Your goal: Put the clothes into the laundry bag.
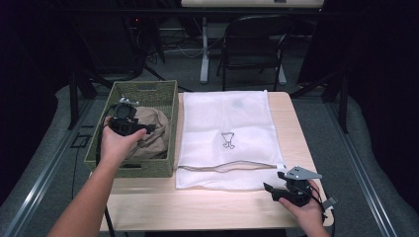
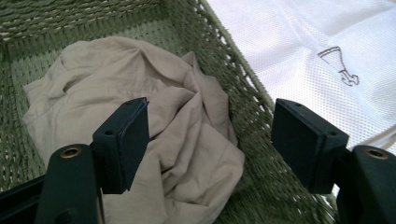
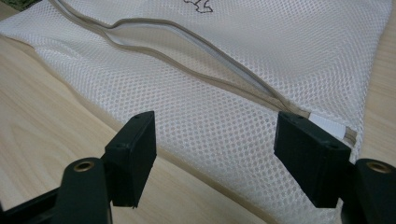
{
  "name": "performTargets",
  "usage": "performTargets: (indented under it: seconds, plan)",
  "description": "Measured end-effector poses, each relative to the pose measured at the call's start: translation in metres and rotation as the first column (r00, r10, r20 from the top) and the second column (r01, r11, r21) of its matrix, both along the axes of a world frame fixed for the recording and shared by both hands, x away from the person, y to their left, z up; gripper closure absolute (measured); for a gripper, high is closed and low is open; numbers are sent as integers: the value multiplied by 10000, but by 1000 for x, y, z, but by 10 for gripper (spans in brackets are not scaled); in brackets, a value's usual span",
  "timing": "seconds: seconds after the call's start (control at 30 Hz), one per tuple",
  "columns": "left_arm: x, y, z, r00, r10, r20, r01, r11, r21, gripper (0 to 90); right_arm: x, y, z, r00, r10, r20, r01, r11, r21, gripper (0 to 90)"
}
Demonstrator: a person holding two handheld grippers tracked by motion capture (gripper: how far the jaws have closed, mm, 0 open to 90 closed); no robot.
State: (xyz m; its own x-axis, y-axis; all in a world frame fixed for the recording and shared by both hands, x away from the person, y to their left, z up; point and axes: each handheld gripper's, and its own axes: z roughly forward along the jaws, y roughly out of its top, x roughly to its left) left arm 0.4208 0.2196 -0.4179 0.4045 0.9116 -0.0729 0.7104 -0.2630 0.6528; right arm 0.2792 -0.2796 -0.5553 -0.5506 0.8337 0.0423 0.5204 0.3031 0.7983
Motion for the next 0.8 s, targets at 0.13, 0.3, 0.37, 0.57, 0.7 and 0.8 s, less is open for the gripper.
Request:
performTargets:
  seconds: [0.13,0.3,0.37,0.57,0.7,0.8]
  plan:
    - [7,3,-4,9998,93,-185,-93,10000,17,280,0,0,0,10000,4,-4,-4,10000,5,290]
    - [14,7,-9,9987,340,-378,-338,9994,58,275,0,0,-1,10000,-38,30,38,10000,11,290]
    - [16,9,-10,9983,371,-449,-368,9993,75,276,0,0,-1,10000,-36,27,36,10000,9,290]
    - [22,16,-13,9952,675,-702,-677,9977,-7,281,0,0,-1,10000,-41,38,41,10000,67,290]
    - [25,18,-17,9934,735,-882,-737,9973,9,282,1,0,-1,10000,-17,-4,17,10000,33,290]
    - [27,19,-20,9910,700,-1139,-718,9973,-120,280,1,0,-1,10000,61,-48,-61,10000,9,290]
